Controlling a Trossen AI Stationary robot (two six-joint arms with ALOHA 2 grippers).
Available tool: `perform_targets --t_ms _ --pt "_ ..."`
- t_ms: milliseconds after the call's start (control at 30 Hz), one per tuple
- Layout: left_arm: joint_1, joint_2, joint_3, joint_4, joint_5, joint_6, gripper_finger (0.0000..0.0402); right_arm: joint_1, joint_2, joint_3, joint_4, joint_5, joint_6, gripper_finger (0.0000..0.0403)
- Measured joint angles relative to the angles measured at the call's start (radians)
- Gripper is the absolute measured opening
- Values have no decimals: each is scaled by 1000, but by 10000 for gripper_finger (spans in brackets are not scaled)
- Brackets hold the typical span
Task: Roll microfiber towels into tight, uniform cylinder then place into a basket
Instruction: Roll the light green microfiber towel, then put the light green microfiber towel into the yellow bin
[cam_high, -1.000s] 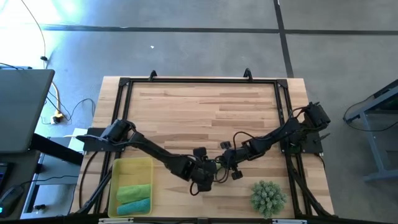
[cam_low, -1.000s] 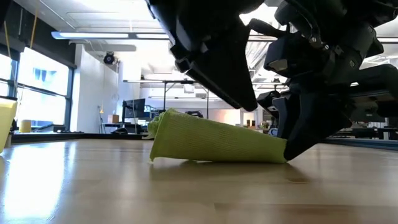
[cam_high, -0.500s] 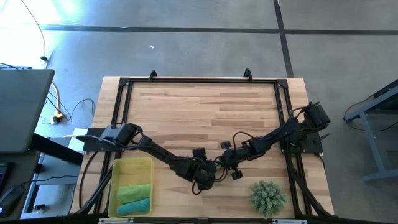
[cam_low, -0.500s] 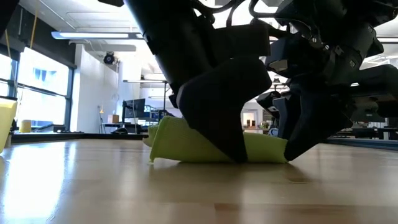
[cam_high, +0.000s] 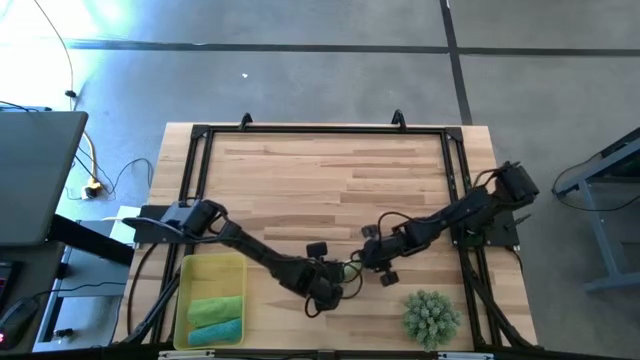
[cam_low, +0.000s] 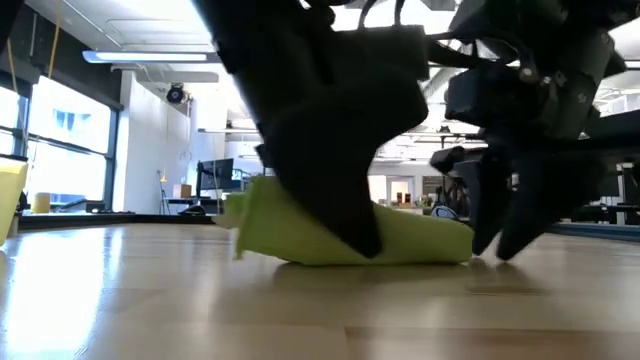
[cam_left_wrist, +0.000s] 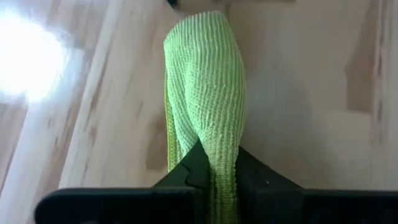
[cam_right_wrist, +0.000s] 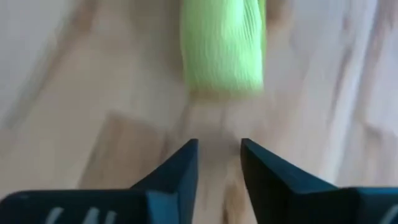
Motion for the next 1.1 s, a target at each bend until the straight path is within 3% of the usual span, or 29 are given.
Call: perform_targets --t_ms 233,633,800,900,1100 --pt "-10 -28 -3 -186 -47 -45 12 -2 -156 -1 -242 72 -2 153" --pt "-135 -274 -4 -586 -12 -136 12 -33 -435 -1 -436 88 -38 156" --pt "-231 -424 -53 -767 28 -320 13 -71 -503 0 -457 89 -72 156" --pt "-315 -528 -111 -862 -2 -466 15 -93 -519 0 -452 88 -82 156" --pt "-499 -671 -286 -893 -5 -733 16 -124 -520 1 -444 60 -109 156"
